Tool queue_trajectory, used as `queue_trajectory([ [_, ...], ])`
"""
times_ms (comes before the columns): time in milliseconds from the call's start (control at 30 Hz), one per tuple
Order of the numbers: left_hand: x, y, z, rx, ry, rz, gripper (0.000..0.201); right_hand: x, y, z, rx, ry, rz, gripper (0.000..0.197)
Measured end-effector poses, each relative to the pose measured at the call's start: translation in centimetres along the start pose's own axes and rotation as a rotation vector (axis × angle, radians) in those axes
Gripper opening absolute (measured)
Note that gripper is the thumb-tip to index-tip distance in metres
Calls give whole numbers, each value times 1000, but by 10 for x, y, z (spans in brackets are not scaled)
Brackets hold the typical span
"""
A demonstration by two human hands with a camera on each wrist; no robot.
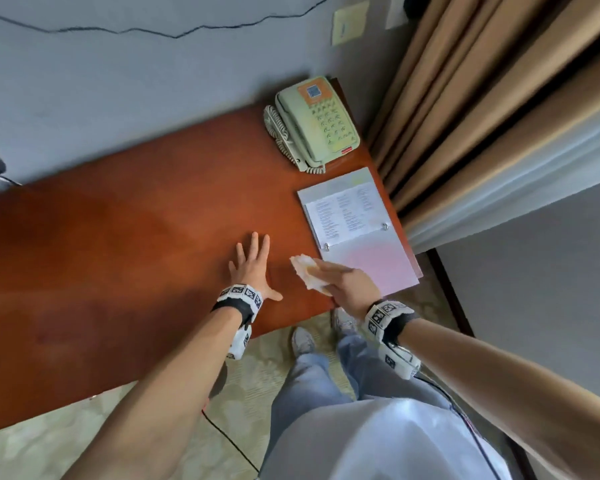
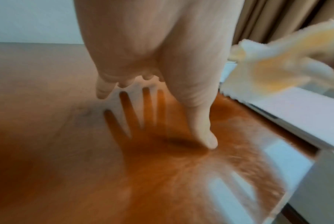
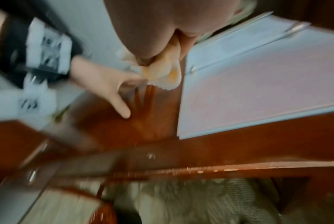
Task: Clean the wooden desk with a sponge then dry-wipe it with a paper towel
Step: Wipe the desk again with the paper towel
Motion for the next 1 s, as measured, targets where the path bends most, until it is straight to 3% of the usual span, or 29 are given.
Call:
queue_trajectory([
  [67,8,6,31,-60,101,109,137,12,-41,18,-76,128,236,50],
  [167,15,20,98,-109,337,220,118,38,-89,61,-60,312,465,54],
  [267,20,43,162,-193,434,152,111,71,-112,107,-59,445,589,40],
  [400,15,65,197,-434,392,97,112,105,-109,140,13,532,521,35],
  [533,26,47,199,-549,530,112,76,117,-99,148,38,569,474,36],
  [700,52,-18,182,-282,576,161,43,105,-77,144,104,509,371,44],
  [800,72,-69,170,-83,591,298,38,91,-47,147,130,436,213,52],
  [1000,97,-141,163,169,634,533,26,79,-12,137,274,482,296,71],
])
Point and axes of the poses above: each hand's wrist, its own x-axis away from the middle knuckle, its own y-axis out of the palm, z = x × y, the point moved 2 cm from there along -x, towards the middle knuckle
